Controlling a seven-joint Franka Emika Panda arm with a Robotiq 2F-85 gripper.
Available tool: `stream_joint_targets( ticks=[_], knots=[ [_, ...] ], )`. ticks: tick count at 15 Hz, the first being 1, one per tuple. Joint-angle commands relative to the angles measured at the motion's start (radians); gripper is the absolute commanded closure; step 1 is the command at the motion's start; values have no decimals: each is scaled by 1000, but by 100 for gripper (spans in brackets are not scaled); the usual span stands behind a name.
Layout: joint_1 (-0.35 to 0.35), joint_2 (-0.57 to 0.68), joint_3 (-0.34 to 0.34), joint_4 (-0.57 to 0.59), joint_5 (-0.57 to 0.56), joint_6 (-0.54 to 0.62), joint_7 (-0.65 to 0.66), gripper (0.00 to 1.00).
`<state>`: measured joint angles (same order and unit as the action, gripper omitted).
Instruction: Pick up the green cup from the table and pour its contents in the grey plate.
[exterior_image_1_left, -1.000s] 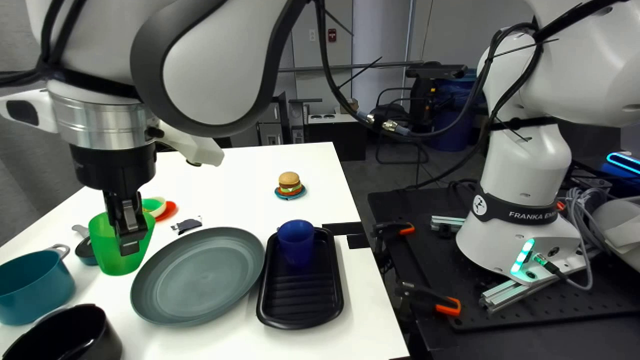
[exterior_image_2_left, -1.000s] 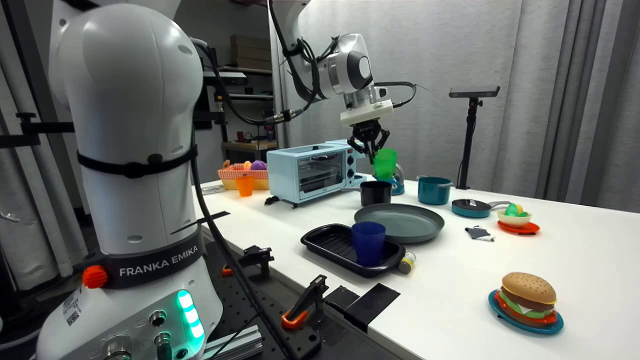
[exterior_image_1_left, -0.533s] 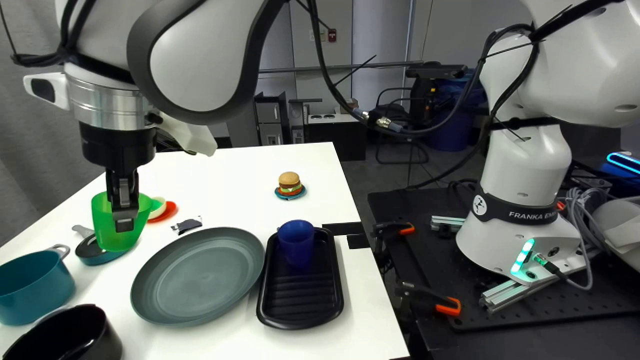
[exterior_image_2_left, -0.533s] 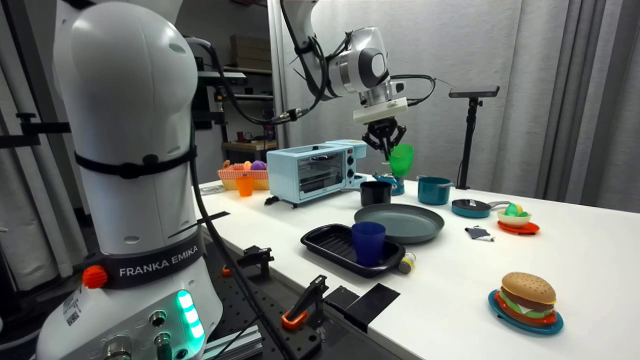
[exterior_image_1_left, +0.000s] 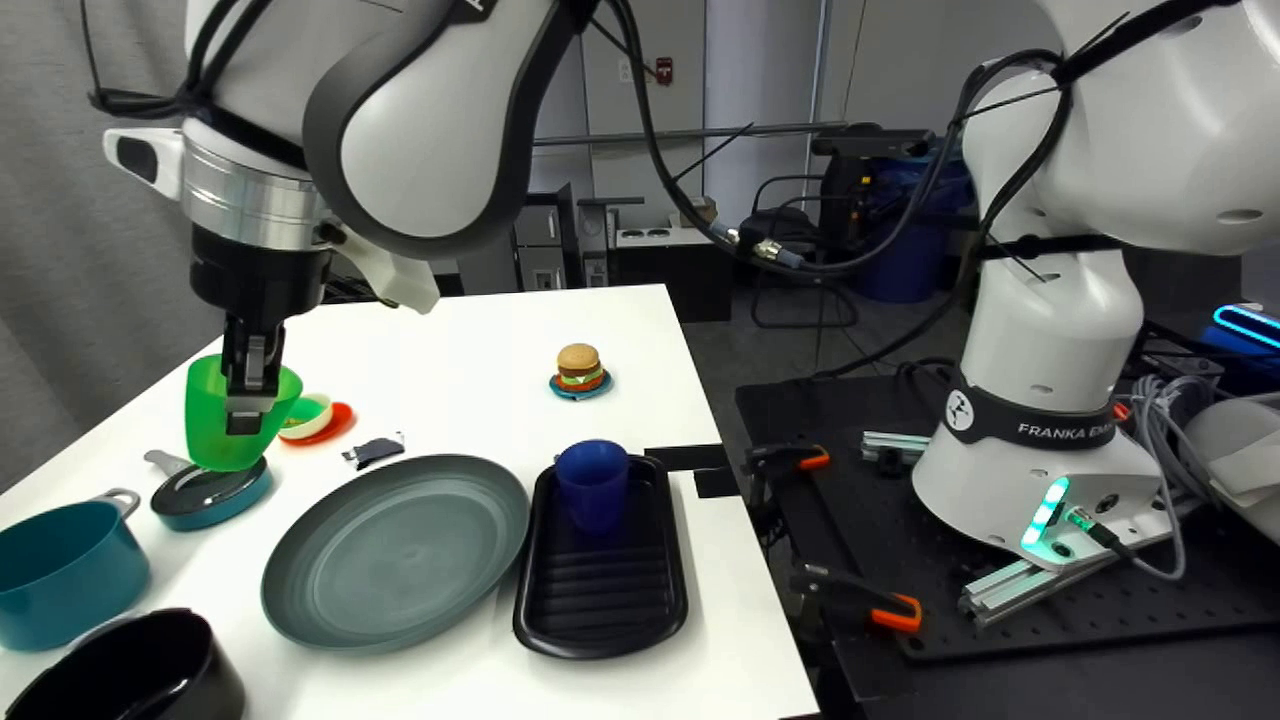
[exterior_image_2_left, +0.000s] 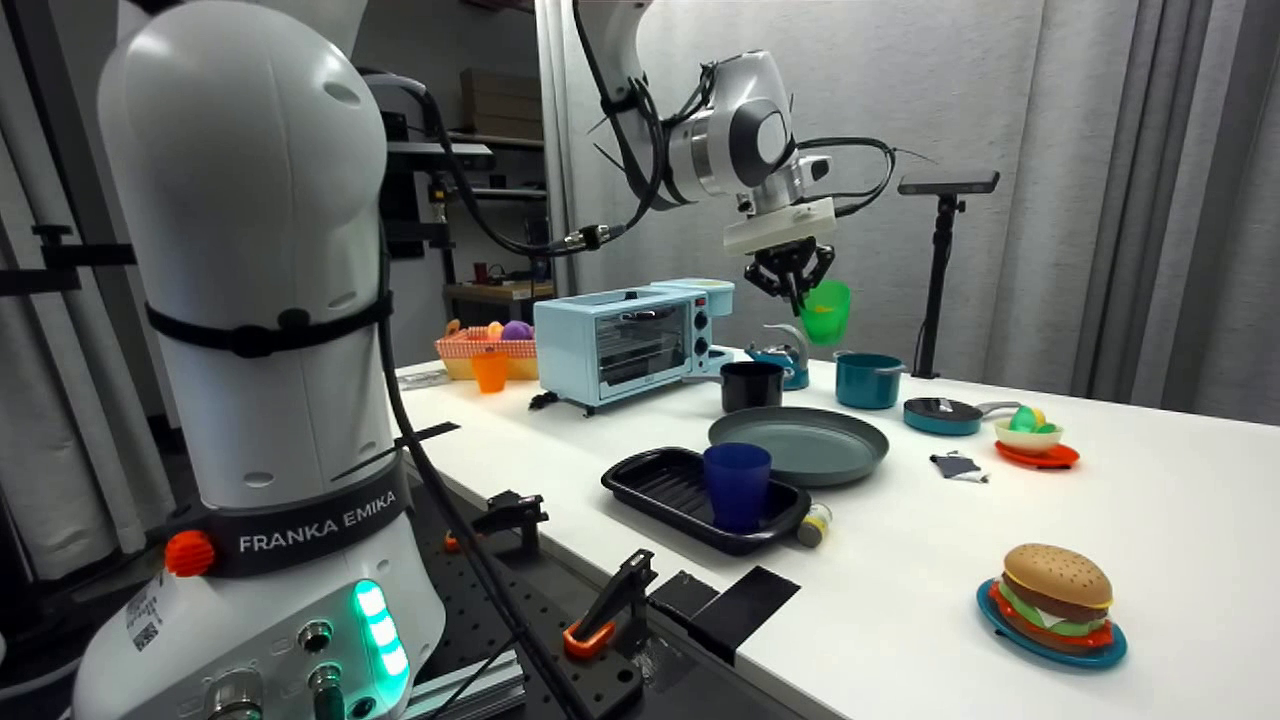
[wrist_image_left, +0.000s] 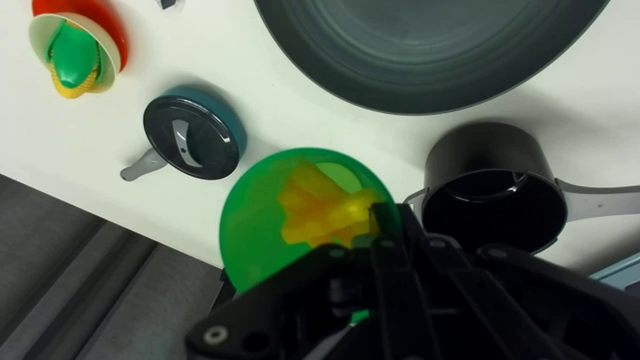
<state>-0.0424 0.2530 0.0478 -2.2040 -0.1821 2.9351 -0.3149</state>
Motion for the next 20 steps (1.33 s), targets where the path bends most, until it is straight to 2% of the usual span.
stream_joint_targets(
  ticks=[1,4,9,12,16,17,20],
  knots=[
    [-31,-24,16,-76,43,122,-7,99],
    [-57,-31,38,-144,67,228,-10,99],
    [-21,-11,-22,-256,20,503,57,99],
    [1,10,-29,-306,80,662,32,99],
    [11,63,-17,-341,132,840,28,99],
    [41,83,-49,-342,127,884,45,99],
    [71,139,-57,-336,161,995,40,99]
  ],
)
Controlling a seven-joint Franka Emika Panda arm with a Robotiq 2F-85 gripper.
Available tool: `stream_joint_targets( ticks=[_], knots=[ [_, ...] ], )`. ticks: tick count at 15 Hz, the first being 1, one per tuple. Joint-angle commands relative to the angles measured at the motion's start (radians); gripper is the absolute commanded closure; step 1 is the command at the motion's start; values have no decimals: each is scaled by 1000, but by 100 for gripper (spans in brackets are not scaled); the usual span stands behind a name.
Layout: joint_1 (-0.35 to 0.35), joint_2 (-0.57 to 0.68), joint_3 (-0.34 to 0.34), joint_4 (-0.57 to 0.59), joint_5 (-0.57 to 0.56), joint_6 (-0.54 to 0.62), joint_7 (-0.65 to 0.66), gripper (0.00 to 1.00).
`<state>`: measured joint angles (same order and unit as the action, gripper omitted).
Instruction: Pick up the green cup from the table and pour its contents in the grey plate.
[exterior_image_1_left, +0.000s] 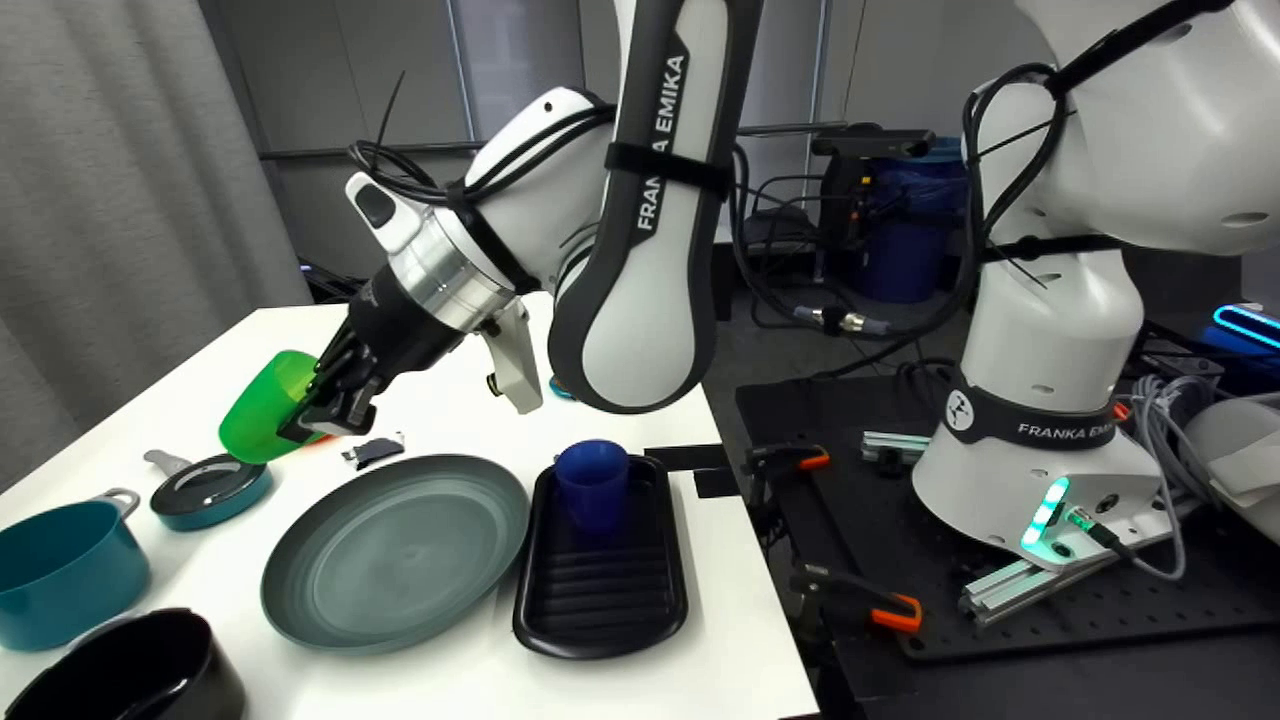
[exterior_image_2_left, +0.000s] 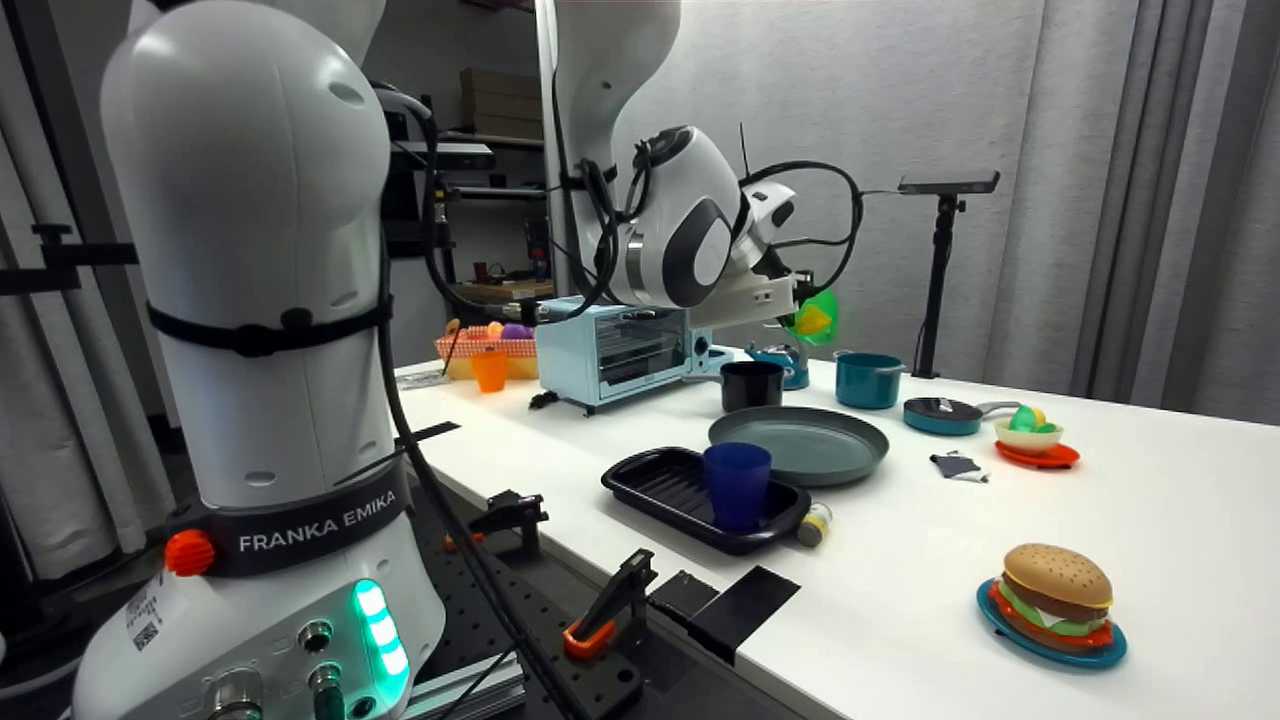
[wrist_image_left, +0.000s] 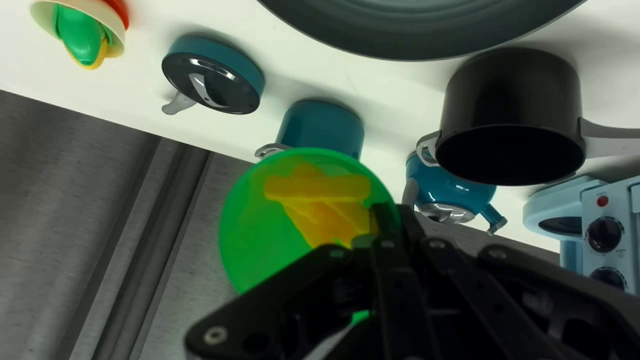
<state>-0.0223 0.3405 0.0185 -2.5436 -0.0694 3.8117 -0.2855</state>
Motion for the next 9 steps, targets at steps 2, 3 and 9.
stream_joint_targets(
  ticks=[2,3,9],
  knots=[
    [73,81,-33,12,71,184,1,99],
    [84,91,-38,16,82,214,-9,99],
    [134,106,-57,34,153,382,-48,99]
  ],
)
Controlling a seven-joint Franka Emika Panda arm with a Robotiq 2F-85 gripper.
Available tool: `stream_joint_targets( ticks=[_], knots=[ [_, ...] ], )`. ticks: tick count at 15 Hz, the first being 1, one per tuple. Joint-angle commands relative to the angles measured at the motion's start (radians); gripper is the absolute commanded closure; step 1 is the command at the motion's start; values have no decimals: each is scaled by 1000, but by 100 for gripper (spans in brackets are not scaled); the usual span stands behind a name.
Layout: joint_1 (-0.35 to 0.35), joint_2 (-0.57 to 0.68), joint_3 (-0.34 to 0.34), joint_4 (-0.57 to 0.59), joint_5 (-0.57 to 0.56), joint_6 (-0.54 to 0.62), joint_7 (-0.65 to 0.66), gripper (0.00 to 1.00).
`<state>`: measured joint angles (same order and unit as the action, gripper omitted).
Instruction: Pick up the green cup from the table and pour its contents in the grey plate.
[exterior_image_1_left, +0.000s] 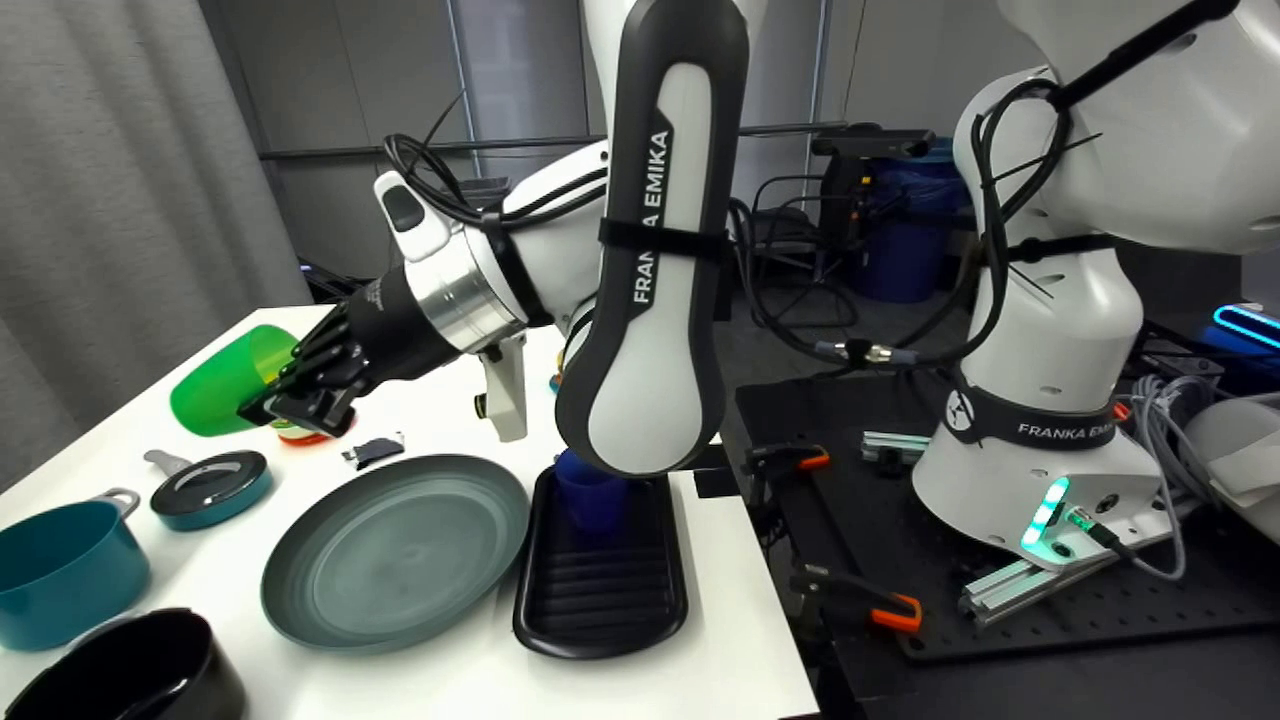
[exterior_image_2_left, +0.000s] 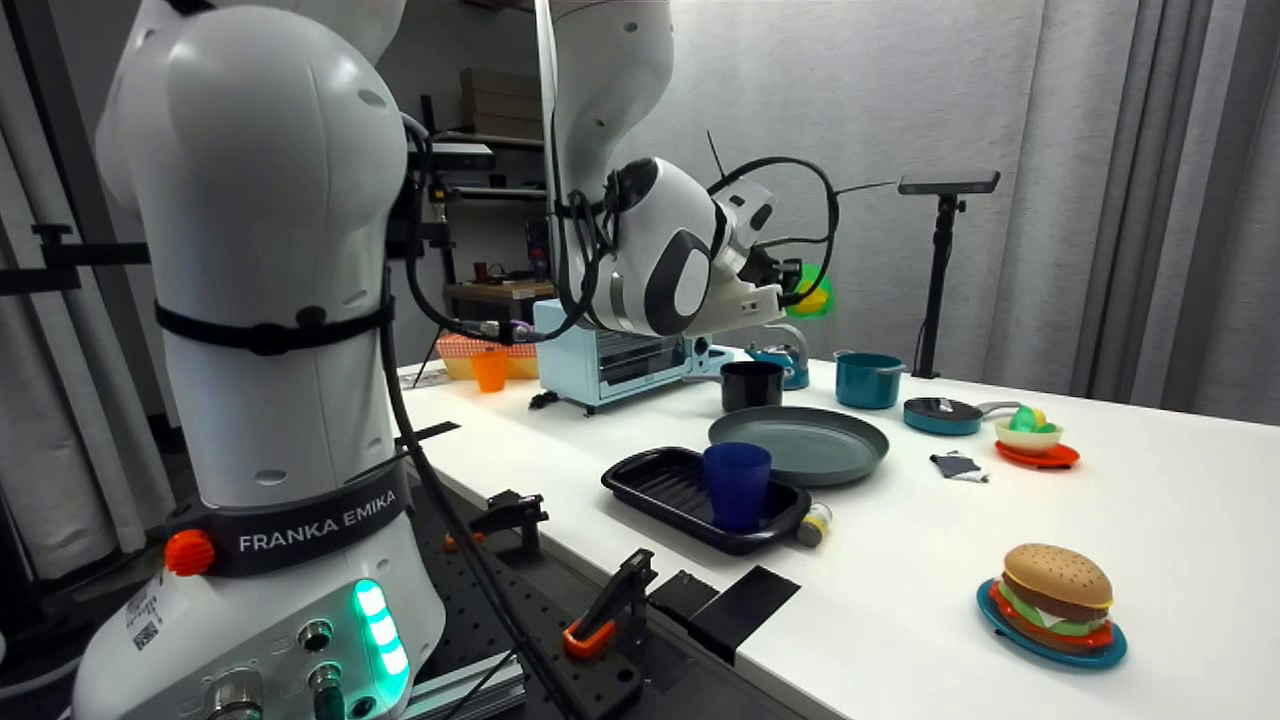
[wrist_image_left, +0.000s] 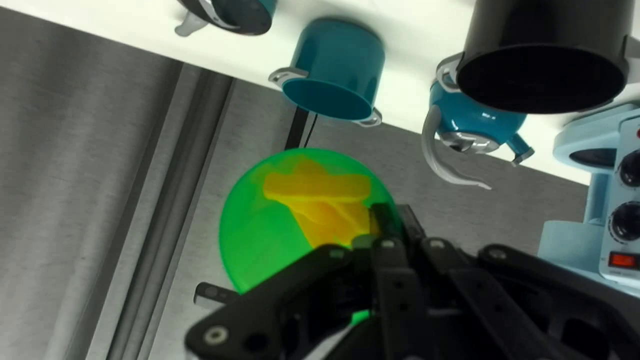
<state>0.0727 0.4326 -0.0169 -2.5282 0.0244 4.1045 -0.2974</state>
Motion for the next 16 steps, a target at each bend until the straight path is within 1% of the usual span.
stream_joint_targets(
  ticks=[1,4,6,11,16],
  knots=[
    [46,14,-23,20,73,115,-47,99],
    [56,12,-24,25,101,166,-65,99],
    [64,-23,-27,70,116,112,-88,99],
    [77,-25,-37,170,159,127,-136,99],
    [77,-20,-37,221,178,127,-143,99]
  ],
)
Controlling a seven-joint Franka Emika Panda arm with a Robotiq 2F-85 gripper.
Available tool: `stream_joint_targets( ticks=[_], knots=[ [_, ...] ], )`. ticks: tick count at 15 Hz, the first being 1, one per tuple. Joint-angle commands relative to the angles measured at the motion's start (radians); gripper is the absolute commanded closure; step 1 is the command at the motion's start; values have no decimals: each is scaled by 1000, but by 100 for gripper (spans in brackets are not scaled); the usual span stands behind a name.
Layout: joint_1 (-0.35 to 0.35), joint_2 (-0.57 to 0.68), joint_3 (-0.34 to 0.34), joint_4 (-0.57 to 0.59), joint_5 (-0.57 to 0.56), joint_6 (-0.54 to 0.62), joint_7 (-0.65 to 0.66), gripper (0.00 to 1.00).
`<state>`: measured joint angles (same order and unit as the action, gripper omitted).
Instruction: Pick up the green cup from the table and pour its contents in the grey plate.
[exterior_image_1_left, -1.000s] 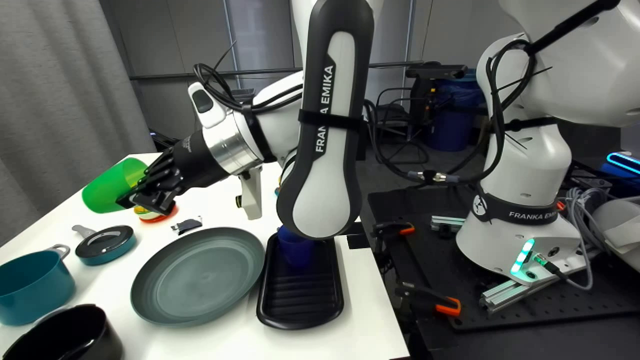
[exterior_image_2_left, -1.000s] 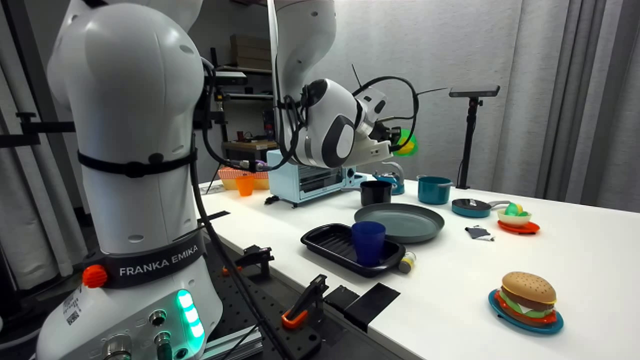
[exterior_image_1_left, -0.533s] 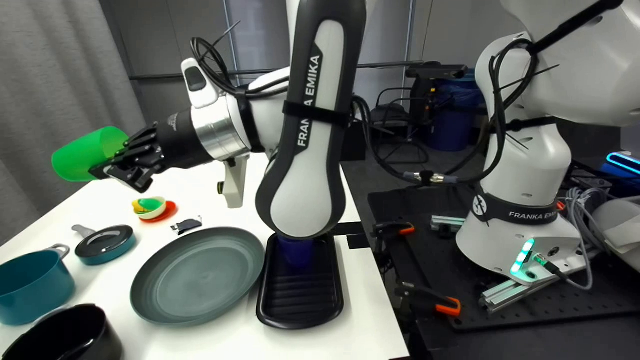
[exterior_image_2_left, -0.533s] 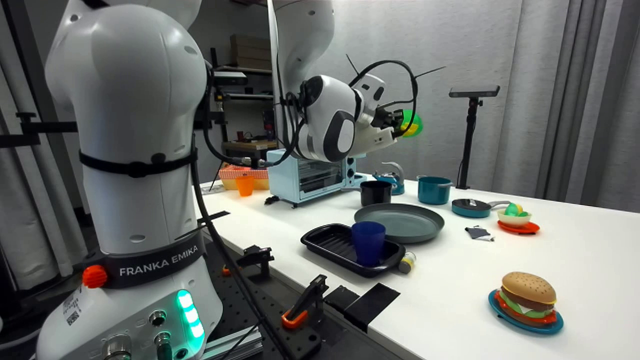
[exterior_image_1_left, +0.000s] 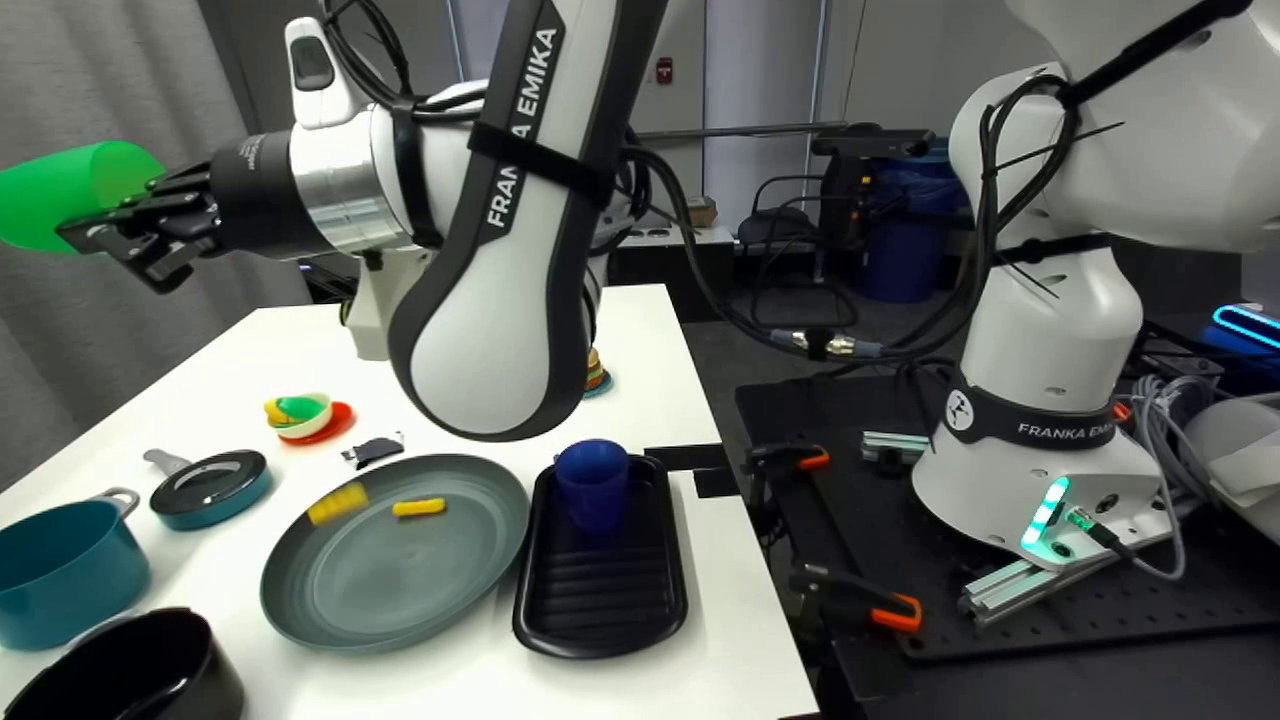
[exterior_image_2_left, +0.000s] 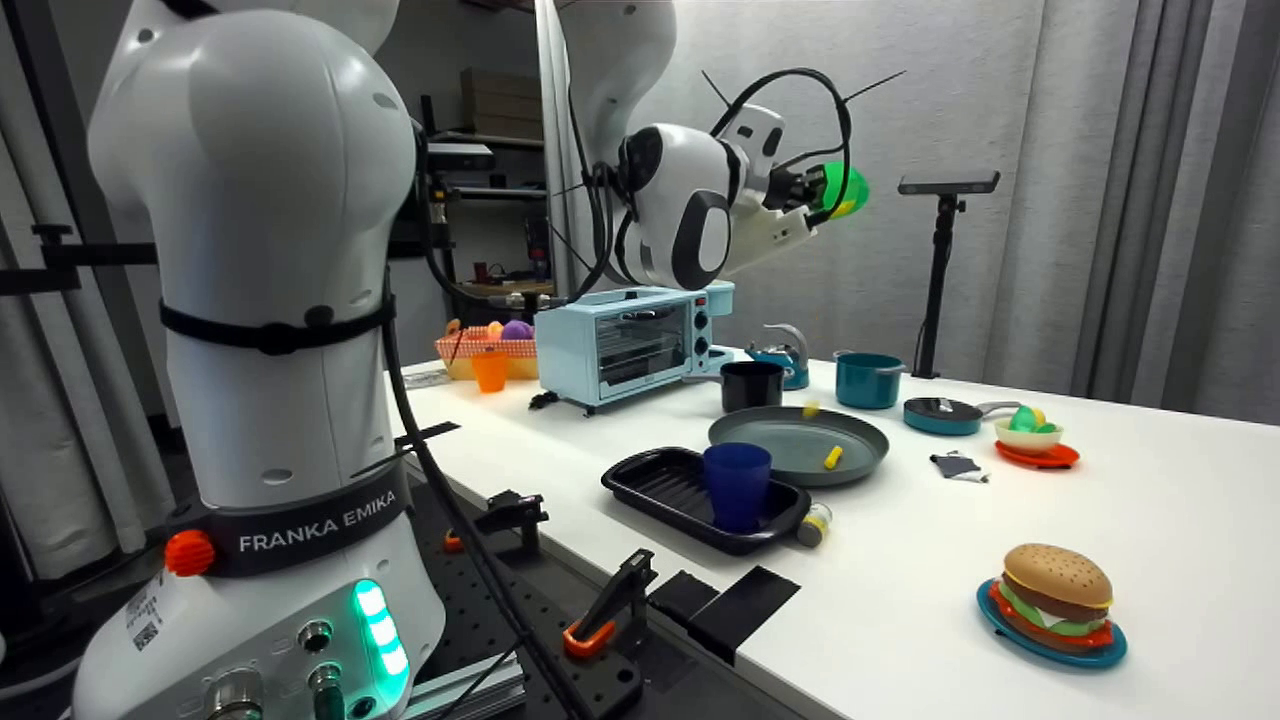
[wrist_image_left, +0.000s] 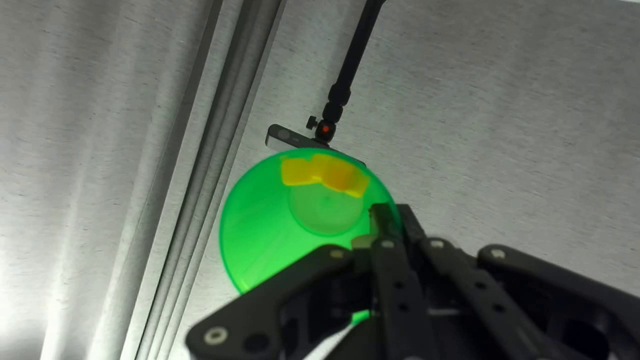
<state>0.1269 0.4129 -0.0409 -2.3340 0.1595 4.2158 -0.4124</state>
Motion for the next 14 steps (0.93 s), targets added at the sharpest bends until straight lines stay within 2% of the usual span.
stream_joint_targets(
  ticks=[1,14],
  knots=[
    [23,1,-13,34,45,15,-29,99],
    [21,4,-16,104,43,15,-33,99]
  ],
)
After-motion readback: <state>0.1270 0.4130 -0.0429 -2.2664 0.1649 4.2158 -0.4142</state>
